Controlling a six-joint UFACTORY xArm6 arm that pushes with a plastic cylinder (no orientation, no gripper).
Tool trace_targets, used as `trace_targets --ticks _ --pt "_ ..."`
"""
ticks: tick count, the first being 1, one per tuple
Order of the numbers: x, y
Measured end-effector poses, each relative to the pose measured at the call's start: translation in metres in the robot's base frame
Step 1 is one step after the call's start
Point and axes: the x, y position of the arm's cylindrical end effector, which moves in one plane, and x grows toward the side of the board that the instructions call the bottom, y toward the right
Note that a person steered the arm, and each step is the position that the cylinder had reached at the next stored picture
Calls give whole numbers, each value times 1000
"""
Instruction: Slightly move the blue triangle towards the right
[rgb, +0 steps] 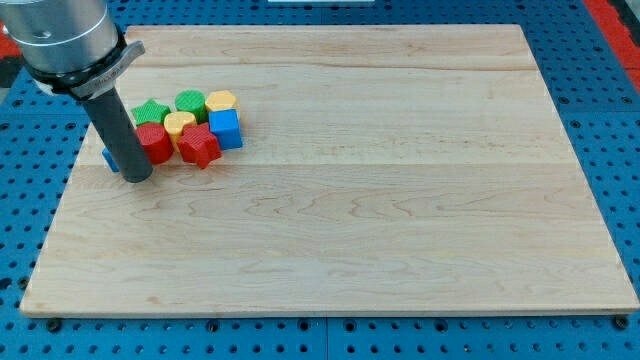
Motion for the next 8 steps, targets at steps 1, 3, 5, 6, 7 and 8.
trace_targets --ticks 1,3,5,6,7,8 --pt "0 0" --pt "66 10" --pt "46 -45" --pt "27 -59" --pt "21 -68" --pt "-3 -73"
